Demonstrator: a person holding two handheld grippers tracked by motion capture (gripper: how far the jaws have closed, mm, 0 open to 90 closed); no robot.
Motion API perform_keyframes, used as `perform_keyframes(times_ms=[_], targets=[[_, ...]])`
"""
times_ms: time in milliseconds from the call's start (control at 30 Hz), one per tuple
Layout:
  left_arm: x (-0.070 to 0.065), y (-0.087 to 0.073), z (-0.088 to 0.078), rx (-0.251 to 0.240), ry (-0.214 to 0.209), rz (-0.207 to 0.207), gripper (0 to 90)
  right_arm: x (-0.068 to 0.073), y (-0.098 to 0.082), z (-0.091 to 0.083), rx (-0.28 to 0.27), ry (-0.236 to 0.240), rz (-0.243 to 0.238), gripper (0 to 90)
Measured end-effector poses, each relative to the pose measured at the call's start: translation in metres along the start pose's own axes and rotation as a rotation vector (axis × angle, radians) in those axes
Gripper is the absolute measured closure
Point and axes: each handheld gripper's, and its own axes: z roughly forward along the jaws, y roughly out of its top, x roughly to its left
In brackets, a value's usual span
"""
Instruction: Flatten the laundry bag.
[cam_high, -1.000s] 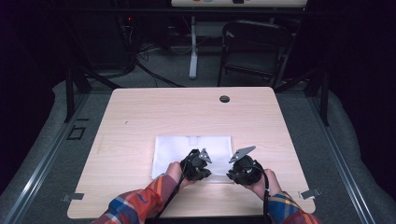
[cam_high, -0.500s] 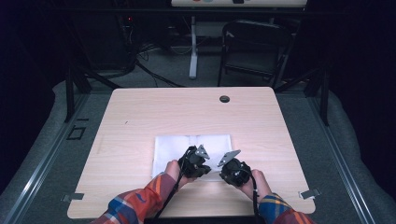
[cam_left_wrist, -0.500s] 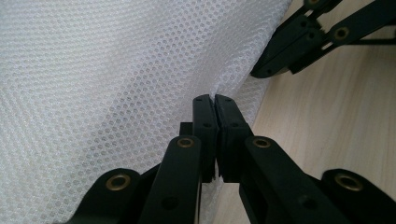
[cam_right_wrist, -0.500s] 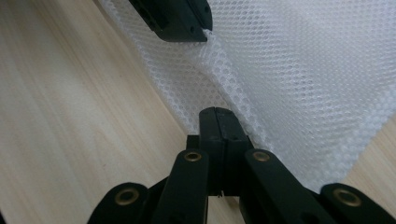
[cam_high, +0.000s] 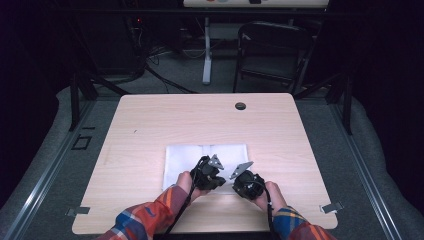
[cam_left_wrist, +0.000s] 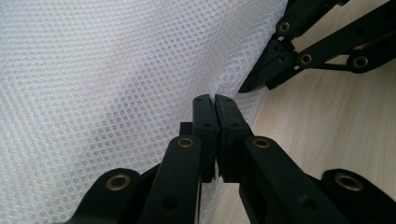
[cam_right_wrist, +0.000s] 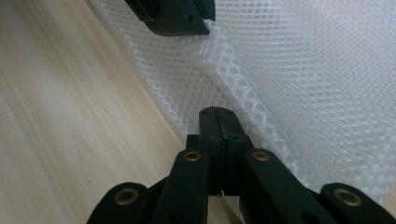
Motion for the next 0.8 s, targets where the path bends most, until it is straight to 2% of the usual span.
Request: perform_keyframes(times_ms=[267, 467, 567, 733, 800], targets=[[-0.0004, -0.0008, 0.0022, 0.008, -0.017, -0.027, 87.7, 0.0006, -0.0013, -0.0011, 0.004, -0.004, 0.001, 90.0], [-0.0028, -0.0012, 0.0036, 0.020, -0.037, -0.030, 87.8, 0.0003, -0.0017, -0.0023, 0.020, 0.032, 0.001, 90.0], [-0.0041, -0.0009, 0.0028, 0.027, -0.034, -0.031, 87.8, 0.0007, -0.0023, -0.0030, 0.024, 0.036, -0.004, 90.0], [-0.0034, -0.0007, 0.0025, 0.013, -0.035, -0.056, 87.5, -0.0019, -0.0039, -0.0034, 0.016, 0.047, -0.004, 90.0], [-0.0014, -0.0005, 0.0017, 0.028, -0.033, -0.047, 87.4, -0.0018, -0.0040, -0.0031, 0.014, 0.052, -0.002, 90.0]])
